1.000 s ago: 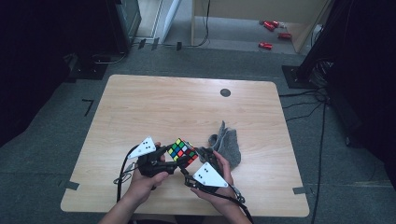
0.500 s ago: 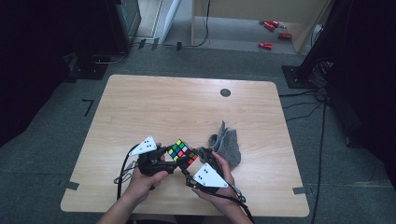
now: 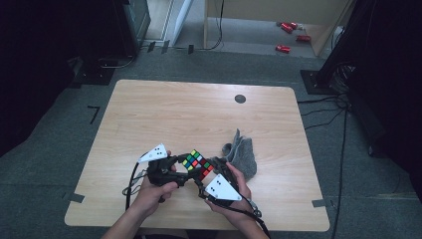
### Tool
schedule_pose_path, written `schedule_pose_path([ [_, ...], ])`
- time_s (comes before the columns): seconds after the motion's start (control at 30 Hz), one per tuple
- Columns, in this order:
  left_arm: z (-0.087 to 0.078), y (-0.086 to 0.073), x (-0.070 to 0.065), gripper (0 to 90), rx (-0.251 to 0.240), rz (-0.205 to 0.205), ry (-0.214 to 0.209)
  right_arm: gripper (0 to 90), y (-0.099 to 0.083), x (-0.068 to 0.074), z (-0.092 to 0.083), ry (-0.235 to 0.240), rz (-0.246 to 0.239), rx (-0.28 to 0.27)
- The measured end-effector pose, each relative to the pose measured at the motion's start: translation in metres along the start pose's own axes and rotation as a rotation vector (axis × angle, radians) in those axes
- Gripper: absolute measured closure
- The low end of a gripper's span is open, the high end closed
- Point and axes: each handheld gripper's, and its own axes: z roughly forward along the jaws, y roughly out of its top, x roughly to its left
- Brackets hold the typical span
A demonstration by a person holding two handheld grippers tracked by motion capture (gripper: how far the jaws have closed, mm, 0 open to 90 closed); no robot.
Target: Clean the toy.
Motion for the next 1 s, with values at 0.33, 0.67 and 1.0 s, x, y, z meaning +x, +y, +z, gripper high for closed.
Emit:
schedule_pose_path([
  [0.33, -0.013, 0.001, 0.008, 16.7, -0.009, 0.175, 0.115, 34.9, 0.001, -0.037, -0.01, -0.012, 0.2, 0.022],
  [0.67, 0.004, -0.014, -0.01, 17.4, 0.08, 0.467, 0.226, 34.8, 0.013, -0.047, -0.02, 0.084, 0.385, 0.012],
  [1.0, 0.01, -0.023, -0.019, 22.2, 0.053, 0.635, 0.266, 34.8, 0.023, -0.039, -0.018, 0.179, 0.45, 0.055],
])
